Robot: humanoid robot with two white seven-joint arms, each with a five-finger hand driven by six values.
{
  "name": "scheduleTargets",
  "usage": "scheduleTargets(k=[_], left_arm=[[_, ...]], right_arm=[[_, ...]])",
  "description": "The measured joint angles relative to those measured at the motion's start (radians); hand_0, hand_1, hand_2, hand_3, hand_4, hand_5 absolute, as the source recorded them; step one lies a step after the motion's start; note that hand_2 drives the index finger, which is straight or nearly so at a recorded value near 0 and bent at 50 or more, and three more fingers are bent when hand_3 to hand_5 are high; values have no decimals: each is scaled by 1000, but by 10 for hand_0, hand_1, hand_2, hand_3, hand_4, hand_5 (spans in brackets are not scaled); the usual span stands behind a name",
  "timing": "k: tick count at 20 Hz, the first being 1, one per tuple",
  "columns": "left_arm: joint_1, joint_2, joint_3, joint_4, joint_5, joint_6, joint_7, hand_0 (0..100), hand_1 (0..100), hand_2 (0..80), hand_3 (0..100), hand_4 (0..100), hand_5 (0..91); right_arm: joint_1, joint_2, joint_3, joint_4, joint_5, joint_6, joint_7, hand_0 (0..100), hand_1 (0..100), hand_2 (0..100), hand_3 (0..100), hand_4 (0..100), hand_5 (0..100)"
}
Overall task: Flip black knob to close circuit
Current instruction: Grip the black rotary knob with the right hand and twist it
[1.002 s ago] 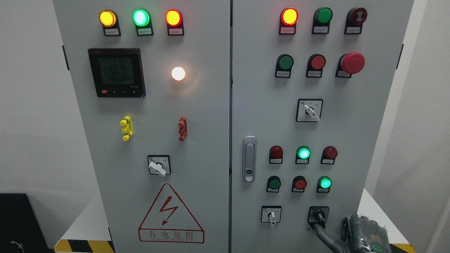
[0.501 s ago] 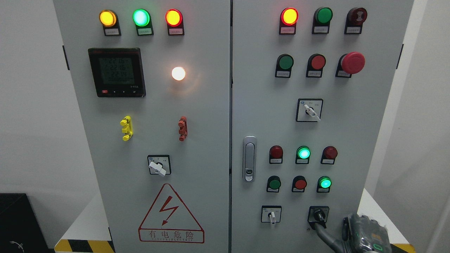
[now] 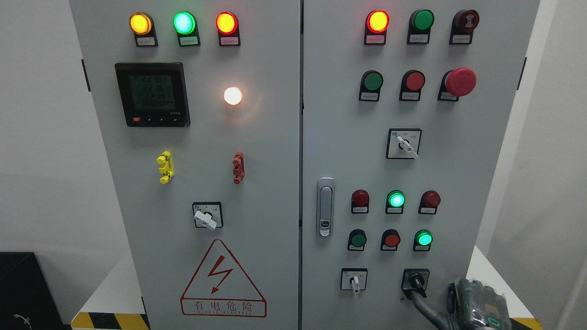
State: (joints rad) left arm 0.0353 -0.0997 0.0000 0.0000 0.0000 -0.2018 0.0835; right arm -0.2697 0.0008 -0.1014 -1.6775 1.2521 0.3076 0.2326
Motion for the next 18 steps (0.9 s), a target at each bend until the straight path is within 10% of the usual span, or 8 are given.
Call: scheduleTargets(k=[18], left_arm=[[0, 0, 0, 0, 0, 0, 0, 0, 0, 0, 0, 0, 0]], right_arm=[[4, -1, -6, -17, -5, 0, -1, 0, 139, 771, 962, 783, 806]])
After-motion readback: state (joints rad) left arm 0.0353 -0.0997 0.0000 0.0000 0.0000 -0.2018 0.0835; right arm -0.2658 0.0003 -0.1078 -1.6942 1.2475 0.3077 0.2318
